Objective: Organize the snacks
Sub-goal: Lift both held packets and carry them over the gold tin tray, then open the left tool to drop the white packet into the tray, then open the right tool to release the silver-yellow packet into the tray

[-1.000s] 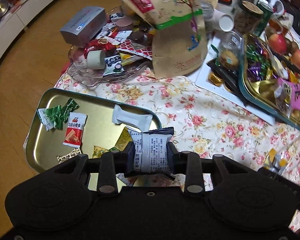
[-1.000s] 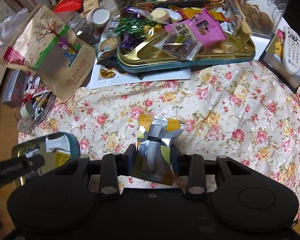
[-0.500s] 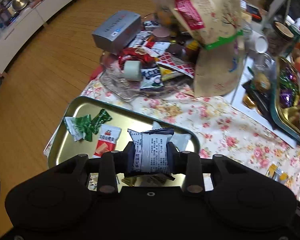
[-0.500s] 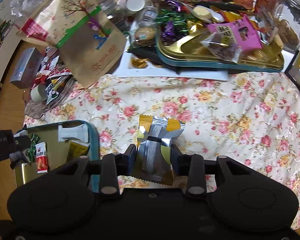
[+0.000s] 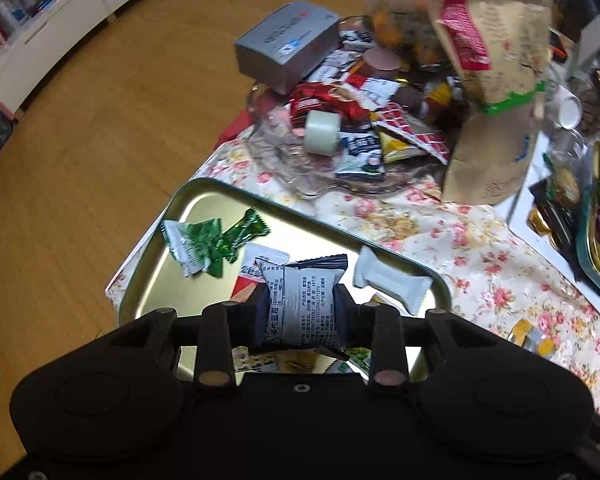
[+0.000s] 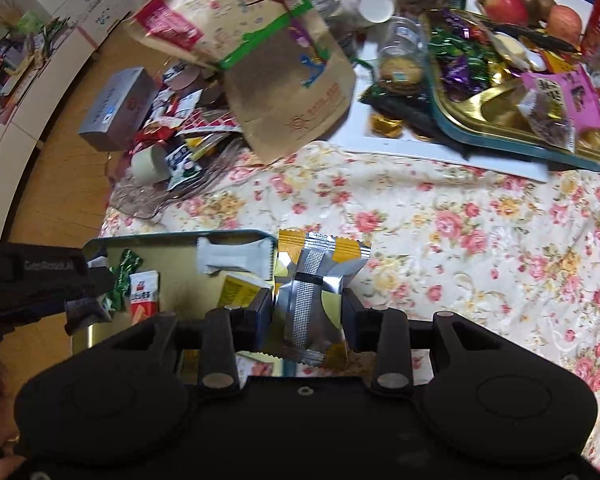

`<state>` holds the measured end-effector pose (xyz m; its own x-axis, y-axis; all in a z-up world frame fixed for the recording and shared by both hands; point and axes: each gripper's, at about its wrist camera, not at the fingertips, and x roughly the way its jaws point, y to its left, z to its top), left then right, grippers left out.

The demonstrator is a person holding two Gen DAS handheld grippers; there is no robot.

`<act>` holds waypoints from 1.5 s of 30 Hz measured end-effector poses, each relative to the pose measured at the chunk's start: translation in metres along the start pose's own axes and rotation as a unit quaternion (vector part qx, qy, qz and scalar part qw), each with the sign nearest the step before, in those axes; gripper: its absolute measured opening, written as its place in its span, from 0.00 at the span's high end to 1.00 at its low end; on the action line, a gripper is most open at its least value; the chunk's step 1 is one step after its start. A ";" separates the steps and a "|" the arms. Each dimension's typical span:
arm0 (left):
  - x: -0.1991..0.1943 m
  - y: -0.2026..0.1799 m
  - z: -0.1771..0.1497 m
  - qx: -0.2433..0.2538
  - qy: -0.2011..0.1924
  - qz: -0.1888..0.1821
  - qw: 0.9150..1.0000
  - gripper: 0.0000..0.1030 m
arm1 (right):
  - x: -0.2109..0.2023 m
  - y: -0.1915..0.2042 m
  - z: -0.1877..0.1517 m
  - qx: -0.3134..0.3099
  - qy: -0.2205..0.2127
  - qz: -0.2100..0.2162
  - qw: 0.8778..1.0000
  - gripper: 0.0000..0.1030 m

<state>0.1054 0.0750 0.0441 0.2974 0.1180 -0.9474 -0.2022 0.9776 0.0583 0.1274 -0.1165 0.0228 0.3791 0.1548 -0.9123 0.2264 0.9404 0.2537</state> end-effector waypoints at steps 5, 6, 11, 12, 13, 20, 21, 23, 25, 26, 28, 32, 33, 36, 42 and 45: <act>0.001 0.015 0.005 -0.023 0.006 -0.006 1.000 0.59 | 0.006 0.022 -0.004 -0.019 0.004 0.008 1.000 0.62; 0.001 0.017 0.006 -0.025 0.006 -0.007 1.000 0.59 | 0.008 0.026 -0.005 -0.023 0.004 0.009 1.000 0.62; 0.003 0.030 0.008 -0.043 0.013 -0.005 0.999 0.58 | 0.010 0.039 -0.010 -0.037 0.004 0.015 0.999 0.62; 0.004 0.033 0.008 -0.048 0.015 -0.007 0.999 0.58 | 0.010 0.041 -0.010 -0.038 0.002 0.017 0.999 0.62; 0.004 0.035 0.008 -0.052 0.015 -0.006 0.999 0.58 | 0.010 0.042 -0.010 -0.039 0.001 0.018 0.999 0.62; 0.001 0.041 0.009 -0.052 0.001 0.019 0.998 0.58 | 0.007 0.045 -0.007 -0.041 -0.006 0.025 0.999 0.62; 0.002 0.041 0.009 -0.052 0.002 0.018 0.998 0.58 | 0.008 0.046 -0.007 -0.042 -0.005 0.025 0.999 0.62; 0.002 0.041 0.009 -0.050 0.003 0.017 0.999 0.58 | 0.009 0.047 -0.008 -0.044 -0.004 0.024 0.999 0.62; 0.002 0.040 0.009 -0.048 0.002 0.017 0.999 0.58 | 0.010 0.049 -0.008 -0.046 -0.003 0.025 0.999 0.62; 0.001 0.040 0.009 -0.048 0.001 0.017 0.999 0.58 | 0.010 0.050 -0.009 -0.049 -0.003 0.025 0.998 0.62; 0.001 0.040 0.009 -0.049 0.001 0.016 0.999 0.58 | 0.010 0.053 -0.010 -0.057 -0.005 0.026 0.998 0.62; 0.001 0.041 0.008 -0.052 0.003 0.017 0.999 0.58 | 0.006 0.058 -0.013 -0.071 -0.011 0.032 0.997 0.62; 0.001 0.041 0.008 -0.053 0.003 0.017 0.998 0.58 | 0.006 0.059 -0.013 -0.072 -0.012 0.035 0.997 0.62; 0.001 0.042 0.008 -0.055 0.003 0.019 0.998 0.58 | 0.003 0.061 -0.013 -0.074 -0.017 0.047 0.996 0.62; 0.003 0.041 0.007 -0.052 0.005 0.020 0.998 0.58 | -0.001 0.062 -0.011 -0.071 -0.021 0.067 0.995 0.57; 0.003 0.041 0.007 -0.051 0.006 0.019 0.998 0.58 | 0.001 0.062 -0.010 -0.072 -0.020 0.062 0.995 0.57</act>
<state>0.1048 0.1167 0.0458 0.2758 0.1522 -0.9491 -0.3073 0.9495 0.0629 0.1329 -0.0552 0.0348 0.4325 0.2632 -0.8624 0.0460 0.9488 0.3126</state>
